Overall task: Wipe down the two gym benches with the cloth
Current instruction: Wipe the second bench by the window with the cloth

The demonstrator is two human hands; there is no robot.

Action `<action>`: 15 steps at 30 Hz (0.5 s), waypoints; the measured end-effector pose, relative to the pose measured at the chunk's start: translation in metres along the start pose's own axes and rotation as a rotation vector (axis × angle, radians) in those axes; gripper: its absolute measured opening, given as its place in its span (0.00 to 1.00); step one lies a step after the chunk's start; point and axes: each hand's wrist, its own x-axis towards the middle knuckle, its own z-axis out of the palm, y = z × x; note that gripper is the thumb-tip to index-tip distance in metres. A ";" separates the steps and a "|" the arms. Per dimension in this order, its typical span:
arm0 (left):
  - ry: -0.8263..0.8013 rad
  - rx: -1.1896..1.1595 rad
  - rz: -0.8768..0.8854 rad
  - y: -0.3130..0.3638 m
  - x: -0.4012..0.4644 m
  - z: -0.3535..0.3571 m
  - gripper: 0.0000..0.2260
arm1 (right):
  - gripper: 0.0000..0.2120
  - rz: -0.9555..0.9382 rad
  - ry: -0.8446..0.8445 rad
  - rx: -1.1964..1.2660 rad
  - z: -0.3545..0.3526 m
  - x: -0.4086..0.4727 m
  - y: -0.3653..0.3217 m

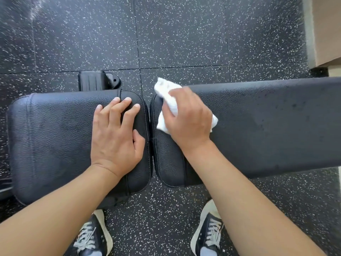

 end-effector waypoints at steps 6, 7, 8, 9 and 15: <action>0.000 0.014 0.005 0.001 0.000 -0.001 0.26 | 0.07 0.123 -0.028 -0.054 0.011 0.041 -0.004; 0.002 0.014 0.006 0.002 0.000 -0.002 0.26 | 0.07 0.104 -0.028 -0.026 0.005 0.029 -0.002; 0.003 0.012 0.008 0.002 0.001 -0.002 0.26 | 0.06 0.084 -0.021 0.000 -0.002 0.011 0.000; 0.002 0.009 0.008 0.002 0.001 -0.002 0.26 | 0.06 0.058 -0.018 0.020 -0.010 -0.010 0.002; -0.032 0.002 0.001 0.005 0.001 -0.010 0.26 | 0.09 -0.116 -0.233 0.051 -0.068 -0.142 0.012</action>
